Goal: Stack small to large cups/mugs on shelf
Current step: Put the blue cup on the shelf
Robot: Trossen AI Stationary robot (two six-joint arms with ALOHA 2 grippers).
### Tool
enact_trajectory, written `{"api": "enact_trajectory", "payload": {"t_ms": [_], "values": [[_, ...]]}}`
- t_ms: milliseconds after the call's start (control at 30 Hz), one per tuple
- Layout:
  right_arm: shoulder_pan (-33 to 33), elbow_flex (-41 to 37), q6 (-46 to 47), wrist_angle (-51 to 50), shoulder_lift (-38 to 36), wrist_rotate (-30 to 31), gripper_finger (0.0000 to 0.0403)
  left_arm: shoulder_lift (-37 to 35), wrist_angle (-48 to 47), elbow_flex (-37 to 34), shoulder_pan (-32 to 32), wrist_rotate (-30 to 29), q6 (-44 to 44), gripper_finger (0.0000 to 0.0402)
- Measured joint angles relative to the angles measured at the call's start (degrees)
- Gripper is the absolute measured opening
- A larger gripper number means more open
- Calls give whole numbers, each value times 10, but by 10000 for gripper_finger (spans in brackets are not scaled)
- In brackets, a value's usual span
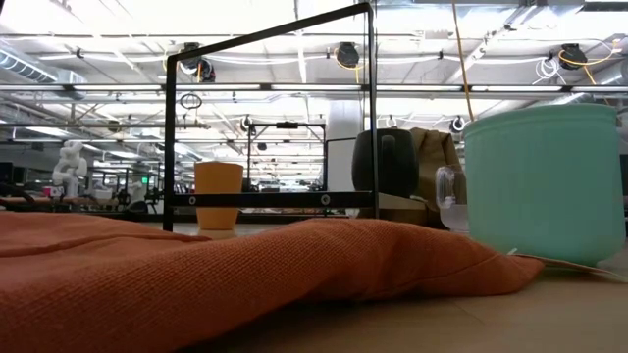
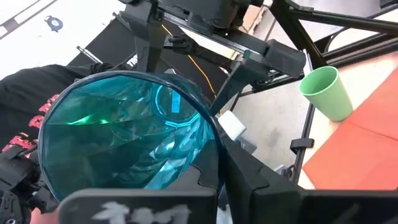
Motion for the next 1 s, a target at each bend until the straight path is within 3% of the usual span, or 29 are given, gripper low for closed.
{"api": "enact_trajectory", "payload": {"t_ms": [400, 633, 1000], "values": [[0, 0, 4, 0, 0, -2, 0, 0, 1, 0, -1, -14, -10, 354], [-1, 0, 5, 0, 0, -3, 0, 0, 0, 0, -1, -17, -9, 311], [-1, 0, 3, 0, 0, -4, 0, 0, 2, 0, -1, -23, -10, 340]]}}
